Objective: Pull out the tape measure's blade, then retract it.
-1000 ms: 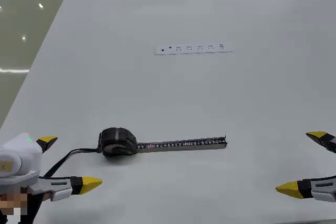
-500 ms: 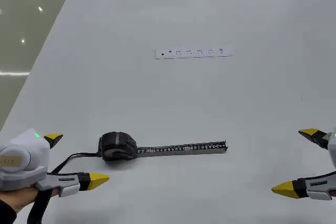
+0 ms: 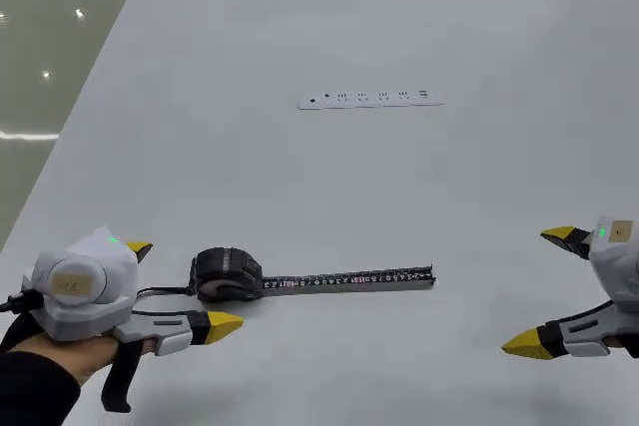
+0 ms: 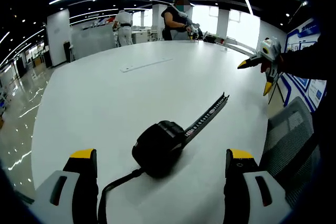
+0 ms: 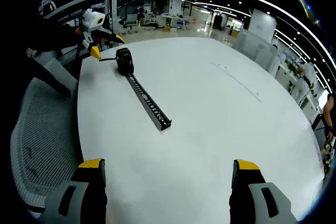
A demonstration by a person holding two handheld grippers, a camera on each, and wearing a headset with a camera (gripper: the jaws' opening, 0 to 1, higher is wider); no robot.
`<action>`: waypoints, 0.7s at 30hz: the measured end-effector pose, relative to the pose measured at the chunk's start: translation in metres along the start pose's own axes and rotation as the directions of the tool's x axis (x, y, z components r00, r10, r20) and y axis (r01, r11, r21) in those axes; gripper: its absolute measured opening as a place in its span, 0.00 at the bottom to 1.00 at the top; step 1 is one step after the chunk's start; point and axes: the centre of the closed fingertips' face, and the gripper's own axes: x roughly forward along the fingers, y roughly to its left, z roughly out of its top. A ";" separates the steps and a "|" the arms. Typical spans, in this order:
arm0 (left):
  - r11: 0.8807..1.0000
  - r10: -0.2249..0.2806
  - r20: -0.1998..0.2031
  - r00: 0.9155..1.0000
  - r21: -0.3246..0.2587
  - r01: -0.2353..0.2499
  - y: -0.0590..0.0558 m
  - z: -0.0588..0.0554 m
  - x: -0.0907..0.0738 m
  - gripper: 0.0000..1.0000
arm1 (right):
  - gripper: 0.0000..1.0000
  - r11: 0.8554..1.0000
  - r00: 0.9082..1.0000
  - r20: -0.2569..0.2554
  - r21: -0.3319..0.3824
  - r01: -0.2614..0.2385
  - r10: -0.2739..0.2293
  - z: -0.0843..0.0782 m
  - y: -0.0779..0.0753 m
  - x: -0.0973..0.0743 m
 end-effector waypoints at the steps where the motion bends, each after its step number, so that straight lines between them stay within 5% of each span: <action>1: 1.000 0.007 -0.003 1.000 -0.005 -0.007 -0.001 0.000 0.002 0.99 | 0.99 1.000 1.000 -0.002 -0.004 -0.005 0.005 0.001 0.000 0.002; 8: 0.995 0.087 -0.013 0.996 -0.040 -0.088 -0.001 0.001 0.016 0.99 | 0.99 0.998 0.999 -0.018 -0.039 -0.043 0.043 0.011 -0.004 0.018; 21: 0.986 0.123 0.031 0.992 -0.116 -0.119 -0.006 0.009 0.032 0.99 | 0.99 0.981 0.991 -0.068 -0.150 -0.122 0.113 0.034 -0.011 0.049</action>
